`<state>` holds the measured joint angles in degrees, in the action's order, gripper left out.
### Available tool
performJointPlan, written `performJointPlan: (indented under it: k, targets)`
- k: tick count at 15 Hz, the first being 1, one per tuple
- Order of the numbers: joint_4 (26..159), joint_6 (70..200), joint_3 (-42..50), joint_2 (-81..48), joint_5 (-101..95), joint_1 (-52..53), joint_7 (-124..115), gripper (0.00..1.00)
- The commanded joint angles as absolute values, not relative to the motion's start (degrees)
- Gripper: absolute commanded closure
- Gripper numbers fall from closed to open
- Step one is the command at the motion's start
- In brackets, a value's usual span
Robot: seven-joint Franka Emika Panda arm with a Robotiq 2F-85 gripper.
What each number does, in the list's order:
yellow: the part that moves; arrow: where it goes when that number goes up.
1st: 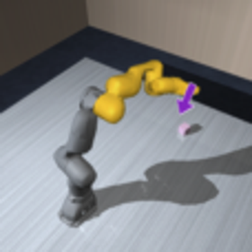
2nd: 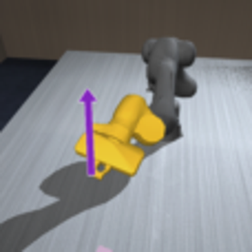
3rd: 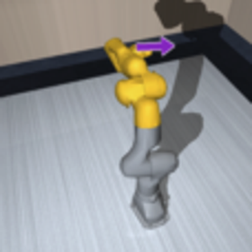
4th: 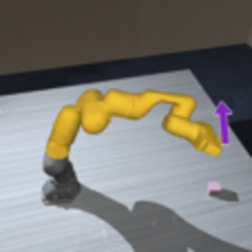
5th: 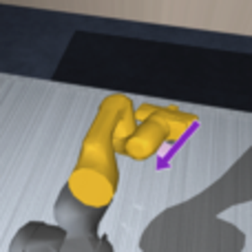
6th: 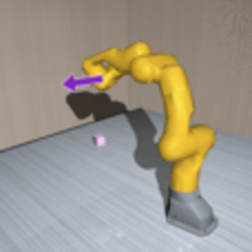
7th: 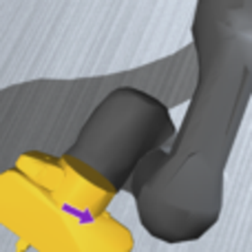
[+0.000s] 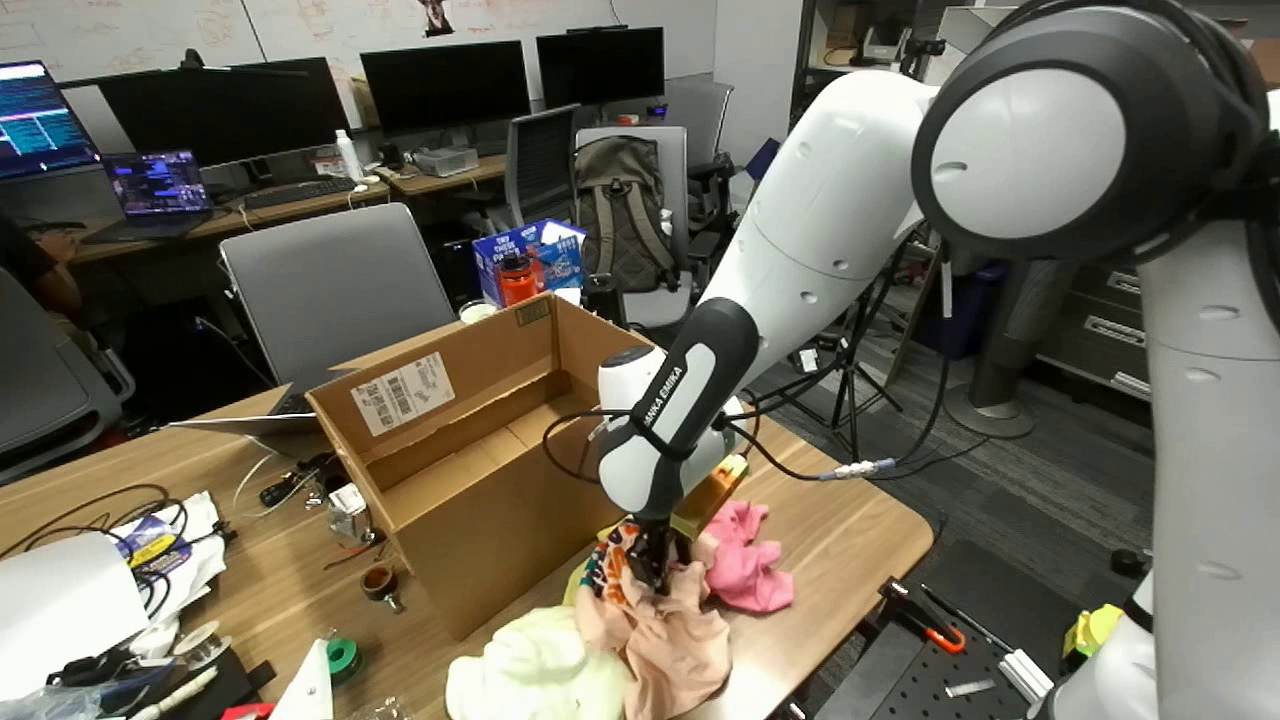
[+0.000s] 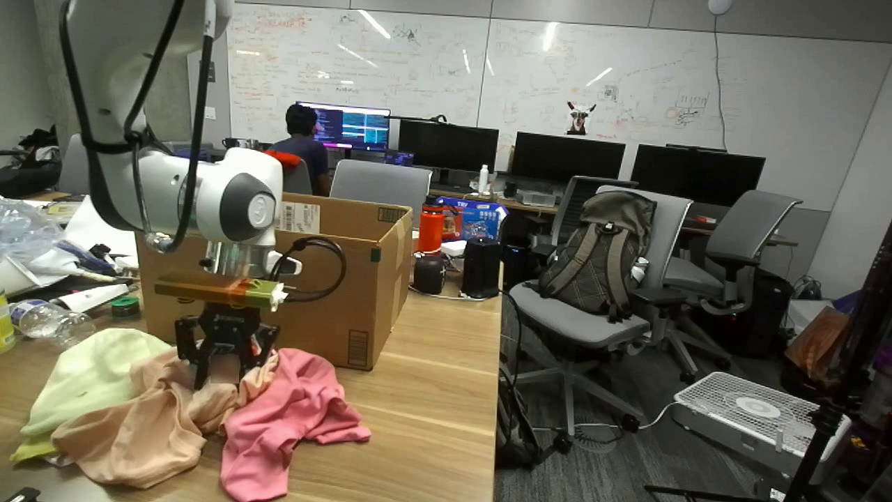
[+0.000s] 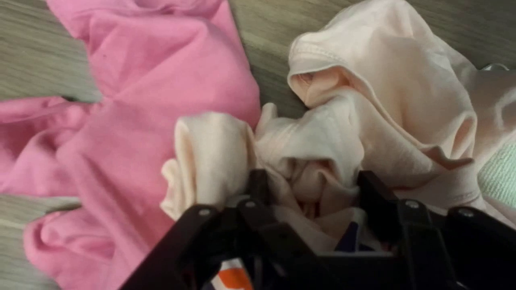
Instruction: Put two of the cloths into the box.
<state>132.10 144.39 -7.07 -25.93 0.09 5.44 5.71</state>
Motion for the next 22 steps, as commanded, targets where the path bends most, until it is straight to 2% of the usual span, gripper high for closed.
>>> performJointPlan:
  k: [1,5,6,22]
  targets:
    - [132.47,144.77,-6.75,-23.82,-0.36,5.64,4.75,0.7]
    - [133.25,145.67,-6.41,-21.37,-0.4,5.7,3.76,0.98]
    - [133.44,145.97,-6.32,-20.68,-0.35,5.67,3.46,1.0]
    - [135.25,152.18,-3.7,-6.02,-2.08,5.66,-4.31,0.99]
